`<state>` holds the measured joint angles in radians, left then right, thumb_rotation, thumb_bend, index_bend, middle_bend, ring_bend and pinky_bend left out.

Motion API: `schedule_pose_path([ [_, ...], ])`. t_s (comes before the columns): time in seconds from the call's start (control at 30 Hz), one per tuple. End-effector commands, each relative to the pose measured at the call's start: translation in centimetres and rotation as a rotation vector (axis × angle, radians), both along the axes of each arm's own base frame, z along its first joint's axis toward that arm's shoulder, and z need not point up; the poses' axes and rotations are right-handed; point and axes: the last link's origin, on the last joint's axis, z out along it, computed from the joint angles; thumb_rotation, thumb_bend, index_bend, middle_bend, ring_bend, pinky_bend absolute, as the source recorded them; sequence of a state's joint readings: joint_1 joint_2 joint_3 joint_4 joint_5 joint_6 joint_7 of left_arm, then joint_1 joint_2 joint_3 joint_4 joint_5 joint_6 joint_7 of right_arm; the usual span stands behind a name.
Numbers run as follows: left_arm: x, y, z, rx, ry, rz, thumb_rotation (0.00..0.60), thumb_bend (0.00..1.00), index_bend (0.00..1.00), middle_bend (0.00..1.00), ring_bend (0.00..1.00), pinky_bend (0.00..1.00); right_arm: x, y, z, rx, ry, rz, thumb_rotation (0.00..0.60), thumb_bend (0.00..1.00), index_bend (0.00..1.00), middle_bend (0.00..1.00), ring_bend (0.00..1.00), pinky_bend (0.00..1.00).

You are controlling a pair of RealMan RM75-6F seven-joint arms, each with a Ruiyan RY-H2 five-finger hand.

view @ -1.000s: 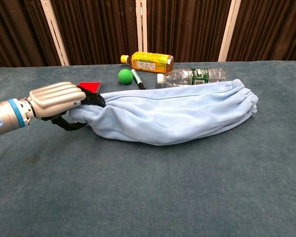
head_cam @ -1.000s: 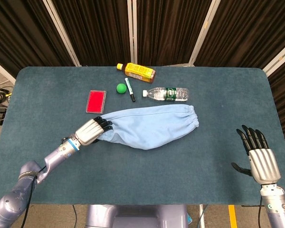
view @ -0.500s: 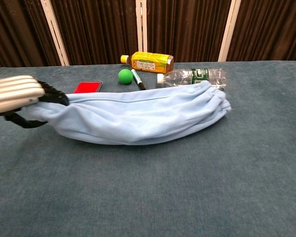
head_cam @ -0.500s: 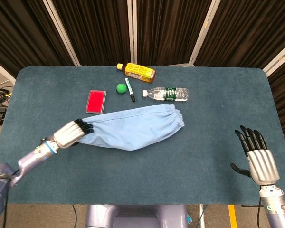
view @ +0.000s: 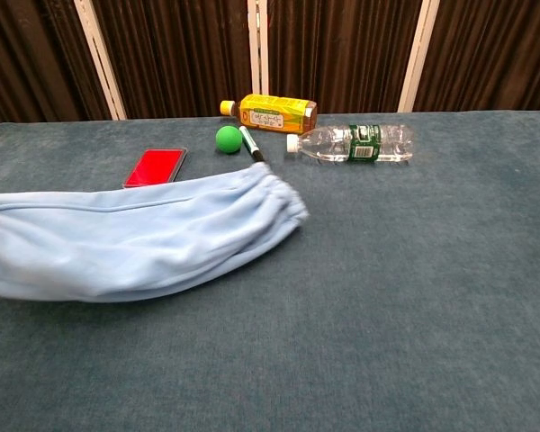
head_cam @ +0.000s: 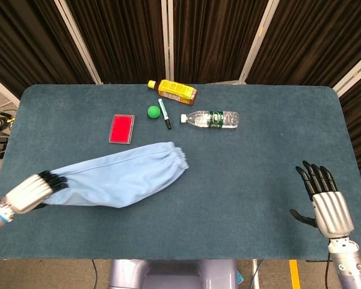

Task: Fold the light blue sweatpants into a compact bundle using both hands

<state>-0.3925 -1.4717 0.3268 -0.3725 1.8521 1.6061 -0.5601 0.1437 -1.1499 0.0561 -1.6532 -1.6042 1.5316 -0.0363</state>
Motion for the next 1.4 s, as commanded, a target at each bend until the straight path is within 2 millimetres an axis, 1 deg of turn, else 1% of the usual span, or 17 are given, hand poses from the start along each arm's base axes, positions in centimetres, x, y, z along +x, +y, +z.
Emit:
schedule_pose_path([
  [0.03,-1.4,-2.4,1.8,0.003,-0.006,0.044,0.600,0.91,0.56,0.28,0.32,0.43,0.1,0.1,0.0,0.000,-0.004,0.004,0.600,0.00,0.00,0.00,0.00,0.00],
  [0.13,-1.4,-2.8,2.6,0.026,-0.017,0.038,0.600,0.91,0.57,0.28,0.32,0.43,0.2,0.1,0.1,0.001,-0.007,0.006,0.600,0.00,0.00,0.00,0.00,0.00],
  [0.23,-0.7,-2.1,2.7,0.048,-0.045,0.011,0.600,0.92,0.57,0.28,0.32,0.43,0.2,0.1,0.1,0.001,-0.008,0.008,0.600,0.00,0.00,0.00,0.00,0.00],
  [0.33,0.3,-1.0,2.6,0.067,-0.068,-0.034,0.600,0.92,0.57,0.28,0.32,0.43,0.2,0.1,0.2,0.001,-0.009,0.008,0.600,0.00,0.00,0.00,0.00,0.00],
  [0.4,1.8,0.7,2.1,0.083,-0.093,-0.083,0.600,0.92,0.58,0.28,0.32,0.43,0.2,0.1,0.2,0.001,-0.009,0.008,0.600,0.00,0.00,0.00,0.00,0.00],
  [0.5,5.0,4.3,0.3,0.111,-0.146,-0.145,0.600,0.91,0.59,0.30,0.32,0.43,0.2,0.1,0.2,-0.001,-0.009,0.007,0.600,0.00,0.00,0.00,0.00,0.00],
  [0.6,6.9,5.9,-1.0,0.119,-0.178,-0.165,0.600,0.91,0.59,0.30,0.32,0.43,0.2,0.1,0.3,-0.003,-0.008,0.006,0.600,0.00,0.00,0.00,0.00,0.00],
  [0.7,10.3,8.3,-3.2,0.116,-0.218,-0.210,0.600,0.91,0.59,0.30,0.32,0.43,-0.1,0.0,0.5,-0.011,-0.010,-0.006,0.600,0.00,0.00,0.00,0.00,0.00],
  [0.73,12.7,9.6,-4.7,0.107,-0.226,-0.251,0.600,0.91,0.59,0.30,0.32,0.43,-0.3,-0.1,0.7,-0.019,-0.010,-0.016,0.600,0.00,0.00,0.00,0.00,0.00],
  [0.77,14.1,10.5,-5.9,0.098,-0.214,-0.258,0.600,0.91,0.59,0.30,0.32,0.43,-0.4,-0.2,0.8,-0.021,-0.008,-0.020,0.600,0.00,0.00,0.00,0.00,0.00],
  [0.9,15.9,11.4,-7.9,0.078,-0.198,-0.252,0.600,0.92,0.59,0.30,0.32,0.43,-0.6,-0.3,0.8,-0.023,-0.005,-0.023,0.600,0.00,0.00,0.00,0.00,0.00],
  [1.07,17.5,11.9,-9.9,0.057,-0.179,-0.254,0.600,0.91,0.57,0.29,0.32,0.42,-0.6,-0.3,0.9,-0.027,-0.004,-0.025,0.600,0.00,0.00,0.00,0.00,0.00],
  [1.2,18.9,12.3,-12.0,0.031,-0.170,-0.245,0.600,0.89,0.52,0.27,0.32,0.40,-0.7,-0.4,0.9,-0.026,-0.003,-0.027,0.600,0.00,0.00,0.00,0.00,0.00],
  [1.27,19.5,12.4,-12.7,0.024,-0.179,-0.242,0.600,0.88,0.47,0.25,0.30,0.38,-0.7,-0.5,0.9,-0.027,-0.004,-0.028,0.600,0.00,0.00,0.00,0.00,0.00],
  [1.3,19.9,12.4,-13.1,0.019,-0.185,-0.238,0.600,0.83,0.40,0.22,0.27,0.35,-0.8,-0.5,1.0,-0.028,-0.004,-0.030,0.600,0.00,0.00,0.00,0.00,0.00],
  [1.37,20.2,12.5,-13.7,0.007,-0.188,-0.228,0.600,0.62,0.22,0.11,0.16,0.24,-0.8,-0.6,1.0,-0.027,-0.006,-0.032,0.600,0.00,0.00,0.00,0.00,0.00],
  [1.4,20.3,12.6,-14.0,0.003,-0.187,-0.221,0.600,0.45,0.10,0.05,0.08,0.16,-0.8,-0.6,1.0,-0.027,-0.006,-0.033,0.600,0.00,0.00,0.00,0.00,0.00],
])
